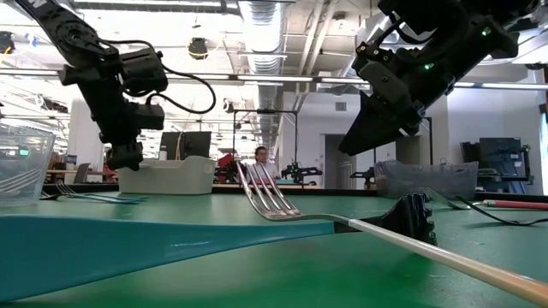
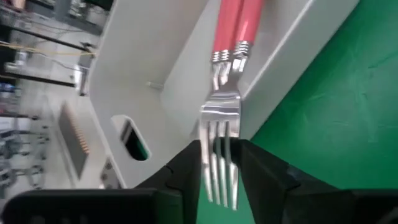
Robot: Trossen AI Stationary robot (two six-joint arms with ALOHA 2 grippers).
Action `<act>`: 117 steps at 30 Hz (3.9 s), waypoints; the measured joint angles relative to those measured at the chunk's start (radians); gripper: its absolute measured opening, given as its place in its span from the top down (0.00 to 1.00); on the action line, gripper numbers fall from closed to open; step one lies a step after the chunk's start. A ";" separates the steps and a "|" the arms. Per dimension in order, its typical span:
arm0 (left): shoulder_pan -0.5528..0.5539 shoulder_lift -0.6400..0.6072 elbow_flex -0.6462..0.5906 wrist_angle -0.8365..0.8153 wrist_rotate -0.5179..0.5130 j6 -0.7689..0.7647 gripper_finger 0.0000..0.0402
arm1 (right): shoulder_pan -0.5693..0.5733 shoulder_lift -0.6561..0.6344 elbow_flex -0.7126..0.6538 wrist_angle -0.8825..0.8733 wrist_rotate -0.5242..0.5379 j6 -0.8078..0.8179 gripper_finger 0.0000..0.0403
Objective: Sort silverware by color (type)
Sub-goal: Put the pink fork into the white bin, then adjust the white bin
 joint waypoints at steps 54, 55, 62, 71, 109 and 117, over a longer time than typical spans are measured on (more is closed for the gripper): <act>0.111 0.081 0.212 0.080 0.065 0.392 0.97 | 0.001 0.000 0.000 0.000 0.000 0.003 0.56; 0.111 0.081 0.212 0.080 0.068 0.395 0.95 | 0.001 0.000 0.000 0.000 -0.001 0.003 0.56; 0.111 0.081 0.212 0.106 -0.022 0.316 0.70 | 0.001 0.000 0.000 0.001 -0.001 0.003 0.56; 0.097 0.082 0.212 0.117 0.239 0.109 0.58 | 0.000 0.000 0.000 0.001 -0.001 0.003 0.56; 0.023 0.419 0.212 0.591 0.316 -0.024 1.00 | -0.004 0.000 0.000 0.031 -0.031 0.000 0.56; 0.083 0.399 0.213 0.550 0.388 -0.034 1.00 | -0.008 0.000 0.000 0.031 -0.031 0.007 0.56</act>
